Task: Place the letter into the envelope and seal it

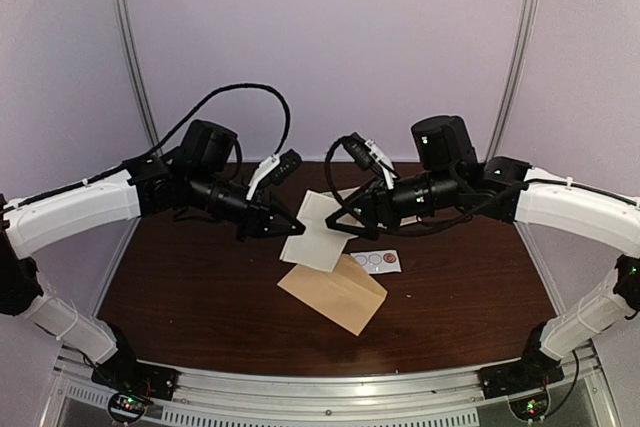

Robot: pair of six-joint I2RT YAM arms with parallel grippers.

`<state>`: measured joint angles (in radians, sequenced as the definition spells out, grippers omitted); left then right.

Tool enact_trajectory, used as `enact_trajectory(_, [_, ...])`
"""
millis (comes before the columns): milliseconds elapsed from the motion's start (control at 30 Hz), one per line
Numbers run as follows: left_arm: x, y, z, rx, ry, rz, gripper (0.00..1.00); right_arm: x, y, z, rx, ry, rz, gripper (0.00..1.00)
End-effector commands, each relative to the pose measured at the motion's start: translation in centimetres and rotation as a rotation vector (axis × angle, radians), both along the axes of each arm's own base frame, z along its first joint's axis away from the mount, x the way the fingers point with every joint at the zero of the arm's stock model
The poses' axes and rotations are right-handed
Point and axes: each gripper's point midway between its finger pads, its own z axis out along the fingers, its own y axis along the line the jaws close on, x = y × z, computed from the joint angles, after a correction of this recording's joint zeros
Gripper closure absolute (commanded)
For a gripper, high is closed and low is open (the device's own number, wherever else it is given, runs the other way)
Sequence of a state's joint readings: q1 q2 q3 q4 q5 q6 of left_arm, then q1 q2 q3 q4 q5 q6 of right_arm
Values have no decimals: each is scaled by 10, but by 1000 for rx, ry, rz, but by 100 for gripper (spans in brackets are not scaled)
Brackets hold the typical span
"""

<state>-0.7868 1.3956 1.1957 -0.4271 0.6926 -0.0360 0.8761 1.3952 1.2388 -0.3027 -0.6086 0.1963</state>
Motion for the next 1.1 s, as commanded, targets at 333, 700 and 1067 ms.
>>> enact_trajectory(333, [-19, -17, 2, -1, -3, -100, 92, -26, 8, -7, 50, 17, 146, 100])
enact_trajectory(700, [-11, -2, -3, -73, -5, 49, 98, -14, -21, 37, 300, -22, 14, 100])
enact_trajectory(1067, [-10, 17, -14, -95, 17, 127, 100, -4, -47, 60, 406, -63, -89, 100])
